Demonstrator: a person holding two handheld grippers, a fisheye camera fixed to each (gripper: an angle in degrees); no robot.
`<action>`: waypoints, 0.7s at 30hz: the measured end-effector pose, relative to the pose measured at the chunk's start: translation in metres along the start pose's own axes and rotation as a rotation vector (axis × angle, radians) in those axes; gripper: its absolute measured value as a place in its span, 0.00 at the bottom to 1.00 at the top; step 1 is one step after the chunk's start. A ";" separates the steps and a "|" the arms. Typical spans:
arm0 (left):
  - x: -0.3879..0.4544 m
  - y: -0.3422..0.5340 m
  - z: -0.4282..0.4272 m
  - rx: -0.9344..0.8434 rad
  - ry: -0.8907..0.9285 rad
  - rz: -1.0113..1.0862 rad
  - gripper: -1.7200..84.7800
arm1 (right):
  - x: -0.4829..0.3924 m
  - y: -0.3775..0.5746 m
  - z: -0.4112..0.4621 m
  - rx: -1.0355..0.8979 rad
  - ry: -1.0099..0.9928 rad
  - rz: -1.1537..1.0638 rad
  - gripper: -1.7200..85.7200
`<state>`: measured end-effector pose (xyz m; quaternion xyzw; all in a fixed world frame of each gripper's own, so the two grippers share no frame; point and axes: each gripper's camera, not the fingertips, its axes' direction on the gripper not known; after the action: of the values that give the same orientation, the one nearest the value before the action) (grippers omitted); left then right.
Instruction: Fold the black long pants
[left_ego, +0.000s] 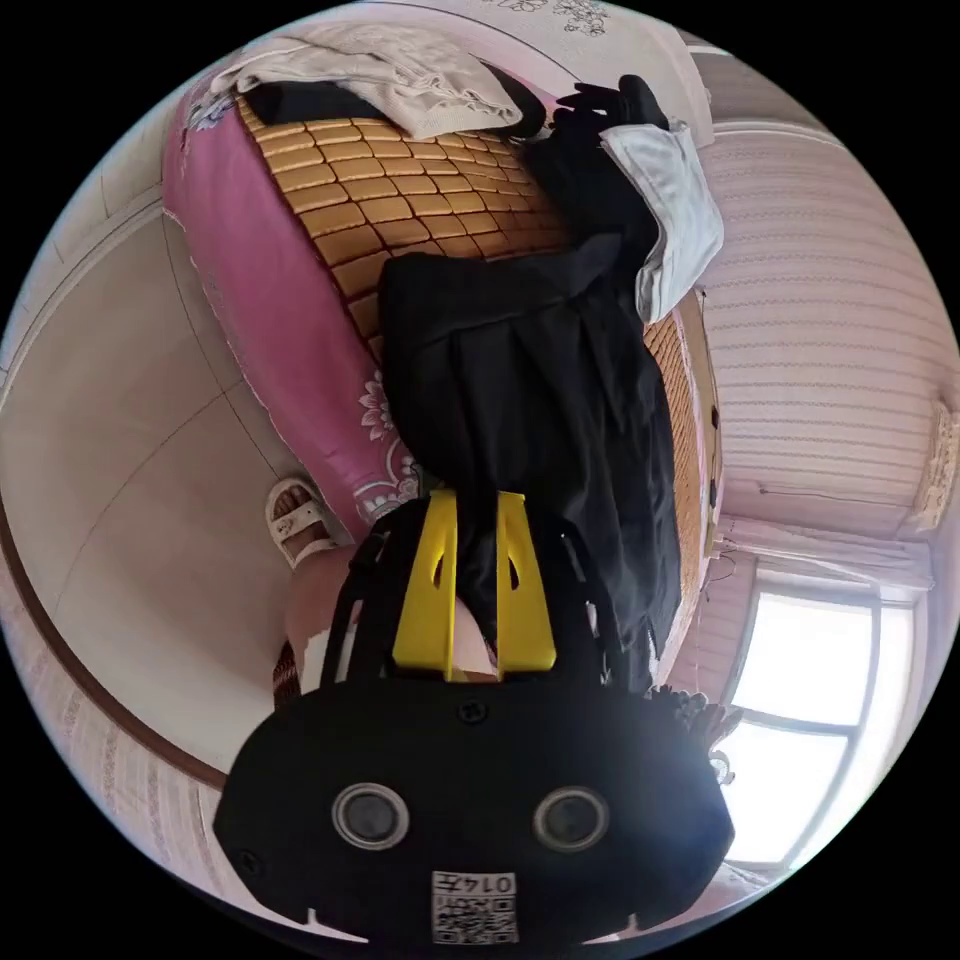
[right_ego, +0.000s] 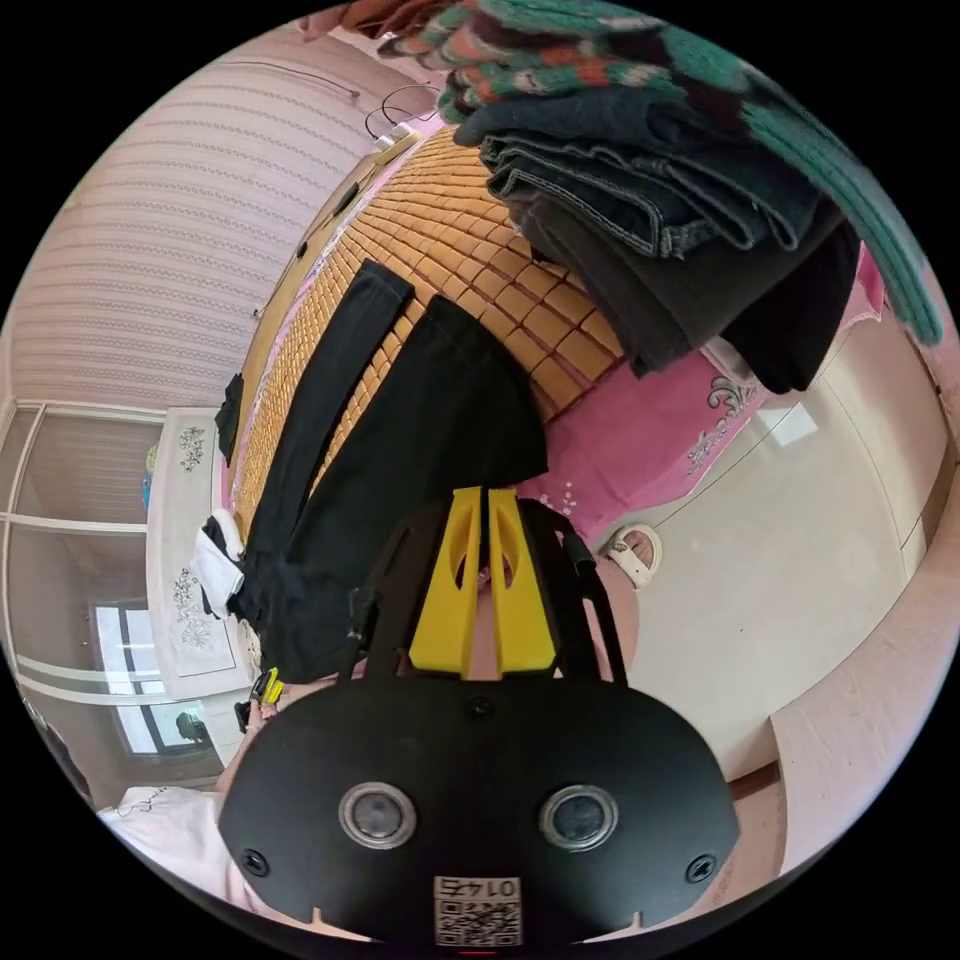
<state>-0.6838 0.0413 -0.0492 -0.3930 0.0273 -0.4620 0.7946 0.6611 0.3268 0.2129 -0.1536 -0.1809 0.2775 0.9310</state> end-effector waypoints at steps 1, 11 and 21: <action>-0.002 0.002 -0.009 0.019 0.002 0.016 0.02 | -0.005 0.000 -0.007 0.012 0.012 -0.022 0.03; -0.016 0.050 -0.096 0.145 0.132 0.145 0.01 | -0.049 0.008 -0.053 0.067 0.104 -0.229 0.02; 0.044 0.057 -0.136 0.275 0.171 0.332 0.01 | -0.154 -0.045 -0.066 0.112 0.208 -0.535 0.03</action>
<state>-0.6733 -0.0587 -0.1663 -0.2306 0.0955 -0.3559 0.9006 0.5900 0.1907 0.1328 -0.0763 -0.1031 0.0144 0.9916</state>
